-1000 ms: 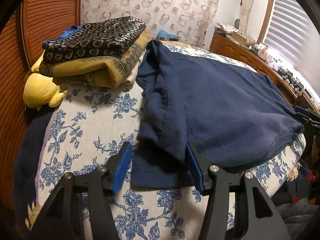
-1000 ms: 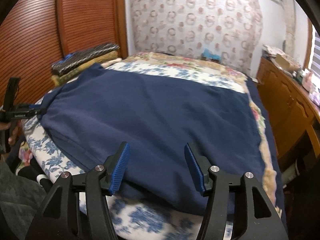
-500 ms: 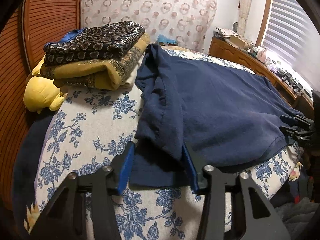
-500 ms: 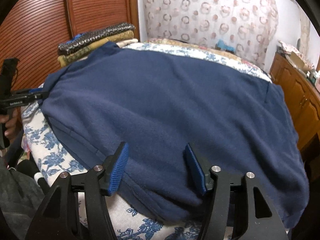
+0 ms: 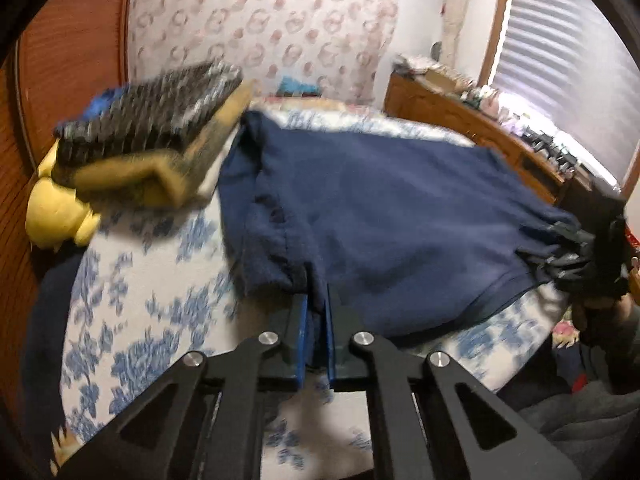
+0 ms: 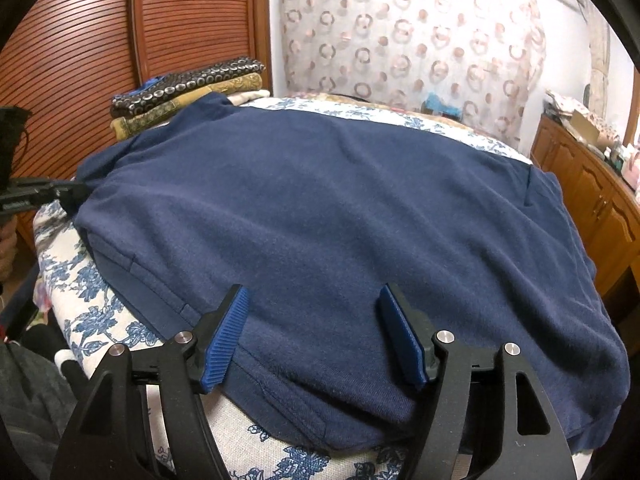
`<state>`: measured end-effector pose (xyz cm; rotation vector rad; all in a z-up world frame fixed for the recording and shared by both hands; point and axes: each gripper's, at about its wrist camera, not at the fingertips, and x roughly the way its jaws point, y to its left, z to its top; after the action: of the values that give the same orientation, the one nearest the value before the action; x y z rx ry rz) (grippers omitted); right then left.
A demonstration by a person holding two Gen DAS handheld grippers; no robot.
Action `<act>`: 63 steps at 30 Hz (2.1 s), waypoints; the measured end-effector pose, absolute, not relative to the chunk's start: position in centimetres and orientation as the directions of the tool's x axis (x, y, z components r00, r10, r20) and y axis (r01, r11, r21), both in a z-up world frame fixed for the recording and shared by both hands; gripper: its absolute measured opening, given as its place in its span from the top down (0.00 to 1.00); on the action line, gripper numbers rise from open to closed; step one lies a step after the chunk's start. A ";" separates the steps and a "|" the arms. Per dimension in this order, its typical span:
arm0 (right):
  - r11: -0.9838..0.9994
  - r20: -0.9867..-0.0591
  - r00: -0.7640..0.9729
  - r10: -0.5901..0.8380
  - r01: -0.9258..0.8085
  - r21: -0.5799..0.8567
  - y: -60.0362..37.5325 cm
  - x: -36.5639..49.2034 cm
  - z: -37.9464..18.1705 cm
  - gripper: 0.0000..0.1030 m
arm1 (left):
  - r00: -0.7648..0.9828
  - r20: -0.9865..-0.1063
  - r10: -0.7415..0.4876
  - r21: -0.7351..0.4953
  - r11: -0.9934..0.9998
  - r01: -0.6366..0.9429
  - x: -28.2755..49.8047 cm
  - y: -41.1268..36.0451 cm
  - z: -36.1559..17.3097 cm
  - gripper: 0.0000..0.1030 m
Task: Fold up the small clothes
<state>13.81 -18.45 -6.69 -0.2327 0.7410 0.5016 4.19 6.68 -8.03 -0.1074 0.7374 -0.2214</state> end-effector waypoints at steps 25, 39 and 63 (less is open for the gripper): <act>0.933 -0.625 0.713 0.317 -0.354 0.069 -29.1 11.2 -2.4 0.32 | 0.660 -0.517 -0.545 -0.128 0.811 0.570 12.6 -9.4 4.9 0.97; 0.963 -0.601 0.757 0.255 -0.252 0.092 -34.6 9.0 -1.6 0.32 | 0.559 -0.536 -0.633 -0.069 0.692 0.719 14.7 -21.6 8.3 0.97; 0.970 -0.589 0.775 0.230 -0.229 0.077 -36.0 9.8 -0.1 0.32 | 0.523 -0.623 -0.582 -0.086 0.716 0.693 15.3 -19.1 4.3 0.48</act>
<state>9.85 -36.04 -0.10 0.0005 0.6380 0.2485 15.28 -19.08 4.31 0.1808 0.6739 -0.7679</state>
